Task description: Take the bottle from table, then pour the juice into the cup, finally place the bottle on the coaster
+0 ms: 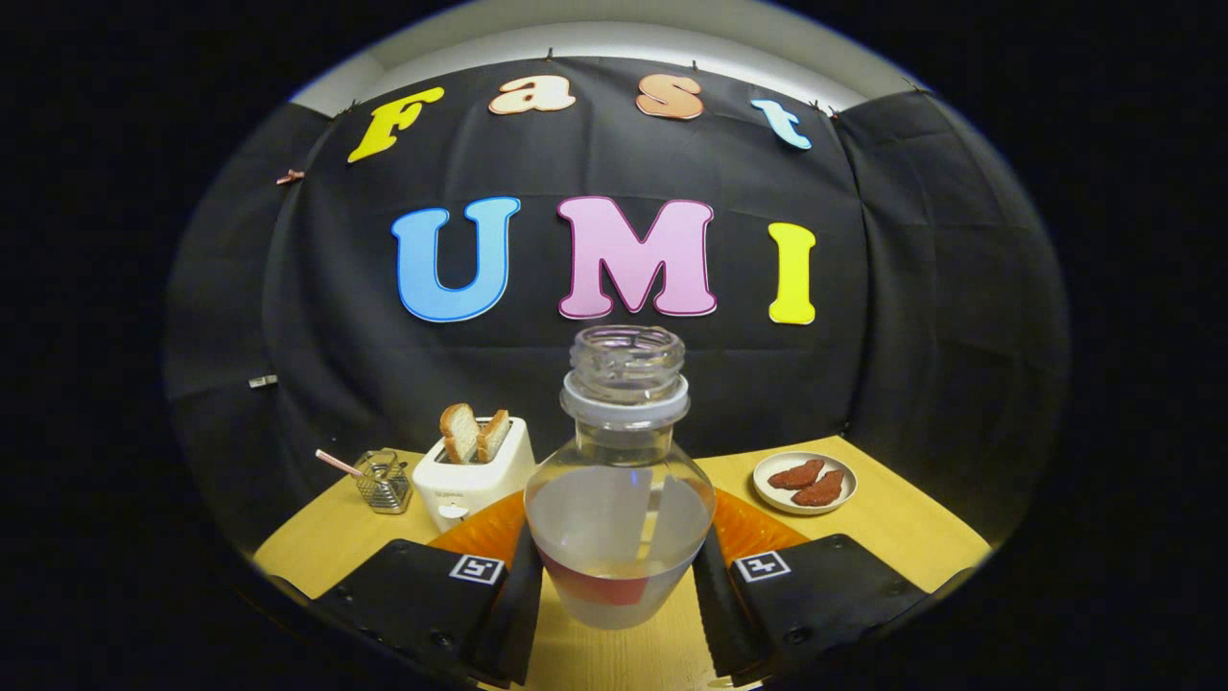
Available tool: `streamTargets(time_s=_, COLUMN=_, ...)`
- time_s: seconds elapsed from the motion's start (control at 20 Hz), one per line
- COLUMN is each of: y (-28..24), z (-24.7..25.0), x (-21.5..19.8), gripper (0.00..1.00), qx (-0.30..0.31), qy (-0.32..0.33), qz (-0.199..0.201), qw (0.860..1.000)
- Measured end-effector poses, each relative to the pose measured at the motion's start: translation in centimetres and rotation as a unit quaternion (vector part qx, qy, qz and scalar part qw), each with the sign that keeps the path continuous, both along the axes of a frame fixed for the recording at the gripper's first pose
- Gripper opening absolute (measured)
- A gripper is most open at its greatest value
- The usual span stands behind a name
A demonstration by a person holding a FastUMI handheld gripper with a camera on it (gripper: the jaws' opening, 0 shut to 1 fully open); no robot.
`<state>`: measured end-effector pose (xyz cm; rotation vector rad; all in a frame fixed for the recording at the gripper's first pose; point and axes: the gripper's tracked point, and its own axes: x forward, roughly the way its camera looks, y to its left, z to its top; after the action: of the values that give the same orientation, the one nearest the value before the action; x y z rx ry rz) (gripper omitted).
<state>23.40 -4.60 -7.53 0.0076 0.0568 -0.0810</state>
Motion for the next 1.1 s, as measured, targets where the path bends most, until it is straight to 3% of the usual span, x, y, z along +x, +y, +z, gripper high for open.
streamTargets(time_s=0.35, y=-0.6, z=-6.8, x=6.1, gripper=0.72, qx=-0.062, qy=0.019, qz=-0.002, qw=0.998)
streamTargets(time_s=0.75, y=-0.2, z=-13.0, x=10.1, gripper=0.73, qx=-0.046, qy=0.048, qz=0.000, qw=0.998)
streamTargets(time_s=1.1, y=-0.9, z=-14.2, x=10.9, gripper=0.75, qx=-0.018, qy=0.053, qz=-0.018, qw=0.998)
